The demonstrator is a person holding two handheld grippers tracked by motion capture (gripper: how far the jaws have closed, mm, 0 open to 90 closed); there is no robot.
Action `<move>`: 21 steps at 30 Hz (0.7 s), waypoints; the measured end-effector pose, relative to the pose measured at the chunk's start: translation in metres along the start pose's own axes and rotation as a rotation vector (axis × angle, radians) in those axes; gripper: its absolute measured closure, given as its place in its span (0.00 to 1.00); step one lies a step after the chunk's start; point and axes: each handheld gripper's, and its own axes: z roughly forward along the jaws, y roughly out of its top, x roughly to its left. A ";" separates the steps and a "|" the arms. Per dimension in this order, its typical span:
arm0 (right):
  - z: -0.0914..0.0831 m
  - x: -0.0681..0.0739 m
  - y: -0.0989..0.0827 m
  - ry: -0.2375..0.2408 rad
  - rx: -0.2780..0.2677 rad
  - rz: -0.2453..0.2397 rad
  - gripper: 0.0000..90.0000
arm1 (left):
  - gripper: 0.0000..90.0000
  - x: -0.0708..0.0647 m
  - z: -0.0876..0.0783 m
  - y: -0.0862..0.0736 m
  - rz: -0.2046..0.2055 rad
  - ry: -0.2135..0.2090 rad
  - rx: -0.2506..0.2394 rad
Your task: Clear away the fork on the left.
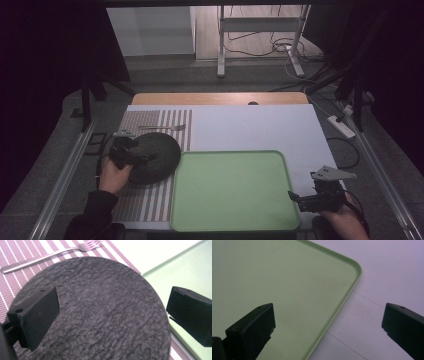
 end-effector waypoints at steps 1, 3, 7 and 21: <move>0.000 0.000 0.000 0.000 0.000 0.000 0.00 | 0.00 0.002 0.001 0.001 -0.003 0.001 -0.001; 0.000 0.000 0.000 0.001 0.001 0.000 0.00 | 0.00 0.006 0.004 0.003 -0.006 0.013 0.003; 0.000 0.000 0.000 0.003 0.001 0.000 0.00 | 0.00 0.014 0.007 0.008 -0.016 0.032 0.005; 0.000 0.000 0.000 0.007 0.001 -0.002 0.00 | 0.00 0.037 0.026 0.025 -0.030 0.076 0.050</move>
